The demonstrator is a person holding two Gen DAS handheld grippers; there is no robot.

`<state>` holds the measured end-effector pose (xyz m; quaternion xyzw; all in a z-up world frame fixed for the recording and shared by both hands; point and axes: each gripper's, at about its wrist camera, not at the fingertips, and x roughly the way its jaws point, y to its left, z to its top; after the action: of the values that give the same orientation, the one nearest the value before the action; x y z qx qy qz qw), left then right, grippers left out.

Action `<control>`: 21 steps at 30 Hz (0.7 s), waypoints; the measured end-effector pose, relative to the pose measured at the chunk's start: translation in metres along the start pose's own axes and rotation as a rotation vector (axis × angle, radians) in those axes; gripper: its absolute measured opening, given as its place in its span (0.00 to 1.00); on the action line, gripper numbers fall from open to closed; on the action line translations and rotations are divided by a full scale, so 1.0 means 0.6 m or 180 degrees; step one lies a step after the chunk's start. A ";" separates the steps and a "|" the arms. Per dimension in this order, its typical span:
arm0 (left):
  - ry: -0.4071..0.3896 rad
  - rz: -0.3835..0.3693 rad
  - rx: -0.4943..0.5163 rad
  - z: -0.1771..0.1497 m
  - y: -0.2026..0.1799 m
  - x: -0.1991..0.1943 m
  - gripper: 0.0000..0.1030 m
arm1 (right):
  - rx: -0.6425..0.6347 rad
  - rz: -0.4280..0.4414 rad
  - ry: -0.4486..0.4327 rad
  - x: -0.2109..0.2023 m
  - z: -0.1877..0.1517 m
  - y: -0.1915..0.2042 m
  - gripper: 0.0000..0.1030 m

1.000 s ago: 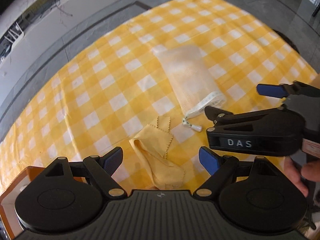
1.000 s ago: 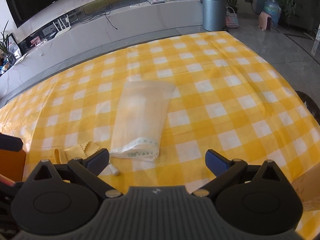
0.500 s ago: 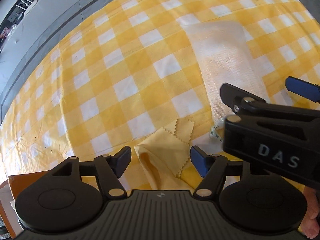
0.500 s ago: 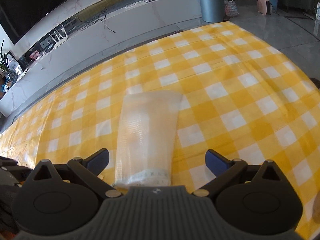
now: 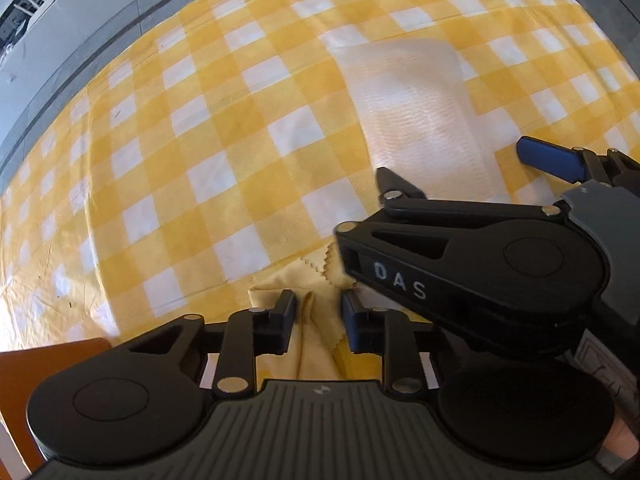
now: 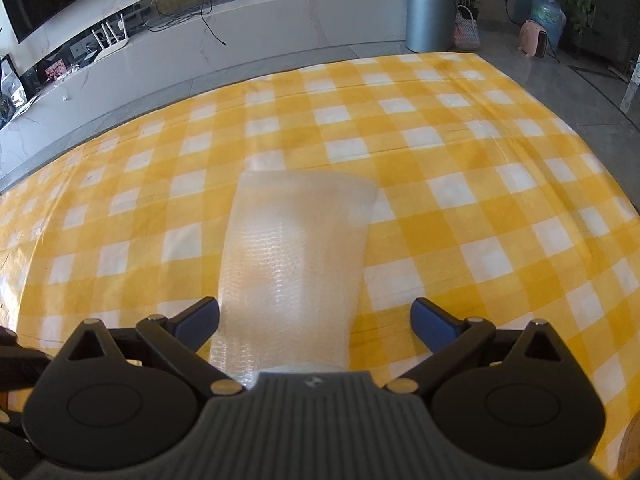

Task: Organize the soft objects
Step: 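Grasp the yellow cloth with the left tool while the right tool grasps the clear plastic bag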

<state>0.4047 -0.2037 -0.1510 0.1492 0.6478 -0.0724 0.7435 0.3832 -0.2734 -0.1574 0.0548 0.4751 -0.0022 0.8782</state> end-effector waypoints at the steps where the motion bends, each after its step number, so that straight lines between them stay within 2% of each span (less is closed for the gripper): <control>1: -0.0007 -0.0009 -0.0013 0.000 0.000 0.001 0.23 | -0.0040 -0.0057 -0.0017 -0.001 0.000 0.001 0.87; 2: -0.0016 -0.0003 -0.0026 -0.001 -0.002 0.000 0.23 | -0.0069 -0.0147 -0.0042 -0.003 -0.001 0.003 0.78; 5: -0.0068 0.0000 -0.0108 -0.002 -0.003 -0.002 0.18 | -0.0107 -0.0277 -0.0072 -0.006 -0.002 0.003 0.67; 6: -0.0109 0.0012 -0.0165 -0.005 -0.004 -0.004 0.13 | -0.0097 -0.0283 -0.0079 -0.007 -0.002 0.002 0.66; 7: -0.0161 0.0029 -0.0224 -0.009 -0.006 -0.006 0.07 | -0.0070 -0.0292 -0.0096 -0.009 -0.003 0.000 0.61; 8: -0.0211 0.0045 -0.0265 -0.018 -0.013 -0.015 0.07 | -0.0054 -0.0337 -0.0121 -0.012 -0.005 -0.001 0.48; 9: -0.0249 0.0073 -0.0276 -0.021 -0.016 -0.018 0.05 | -0.0058 -0.0343 -0.0139 -0.015 -0.006 -0.002 0.42; 11: -0.0312 0.0153 -0.0278 -0.027 -0.021 -0.019 0.02 | -0.0030 -0.0284 -0.0130 -0.021 -0.007 -0.004 0.12; 15: -0.0501 0.0398 -0.0352 -0.049 -0.037 -0.037 0.02 | -0.0047 -0.0342 -0.0142 -0.026 -0.015 -0.005 0.01; 18: -0.0801 0.0564 -0.0308 -0.071 -0.055 -0.067 0.02 | 0.0166 -0.0413 -0.0119 -0.034 -0.017 -0.019 0.00; 21: -0.1098 0.0524 -0.0358 -0.097 -0.056 -0.096 0.02 | 0.0497 -0.0362 -0.0213 -0.058 -0.022 -0.043 0.00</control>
<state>0.3309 -0.2220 -0.1053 0.1453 0.4994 0.0004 0.8541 0.3520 -0.2992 -0.1380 0.0959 0.4462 -0.0909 0.8851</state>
